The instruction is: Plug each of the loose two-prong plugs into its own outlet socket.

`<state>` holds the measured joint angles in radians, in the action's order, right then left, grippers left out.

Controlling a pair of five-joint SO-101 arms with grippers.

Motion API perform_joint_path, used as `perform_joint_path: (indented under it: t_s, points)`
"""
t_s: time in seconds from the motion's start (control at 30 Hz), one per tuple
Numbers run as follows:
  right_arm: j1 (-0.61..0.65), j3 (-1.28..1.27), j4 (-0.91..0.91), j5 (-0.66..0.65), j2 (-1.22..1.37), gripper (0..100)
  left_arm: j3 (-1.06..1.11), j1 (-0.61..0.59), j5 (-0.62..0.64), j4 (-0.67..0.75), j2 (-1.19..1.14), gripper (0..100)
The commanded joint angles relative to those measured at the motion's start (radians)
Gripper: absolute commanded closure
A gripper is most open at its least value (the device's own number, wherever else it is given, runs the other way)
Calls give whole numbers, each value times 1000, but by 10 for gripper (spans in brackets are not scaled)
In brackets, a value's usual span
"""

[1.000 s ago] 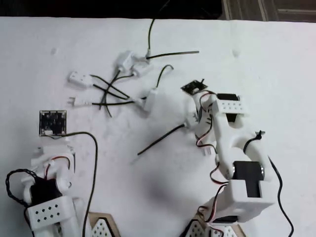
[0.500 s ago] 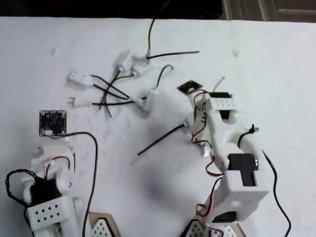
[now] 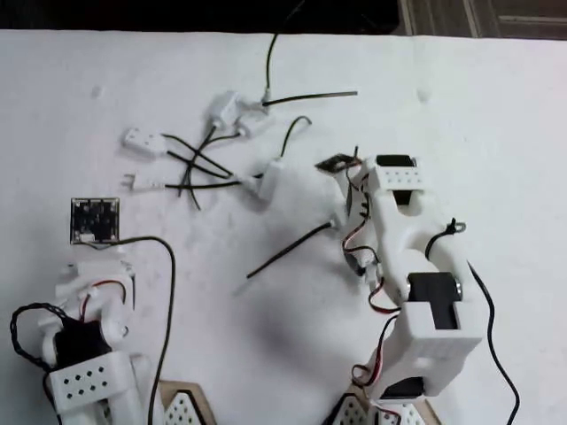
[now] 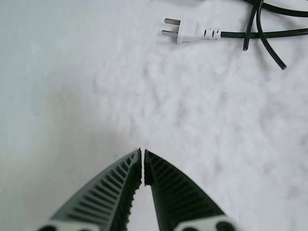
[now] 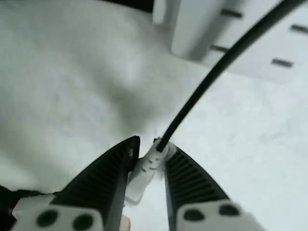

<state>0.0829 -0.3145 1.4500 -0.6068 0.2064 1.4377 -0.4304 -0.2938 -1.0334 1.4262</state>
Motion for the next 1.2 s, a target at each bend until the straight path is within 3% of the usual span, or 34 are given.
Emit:
perform_joint_path:
  t_s: [0.0,0.27,0.43,0.53,0.67,0.87,1.17]
  points:
    - [8,8,56,0,-157,981,-6,8,-14,21,7,962]
    - [1,-209,54,3,-581,981,-43,186,-14,20,8,962]
    - [-30,-367,-44,9,-783,981,-101,318,-21,20,7,961]
    - [-67,-463,-133,63,-875,981,-140,392,-71,20,1,951]
    - [-94,-572,-202,101,-997,981,-190,458,-75,12,-1,862]
    - [-139,-694,-277,186,-1191,981,-249,538,-74,12,-21,850]
    - [-202,-815,-403,322,-1354,981,-520,659,-81,20,-561,849]
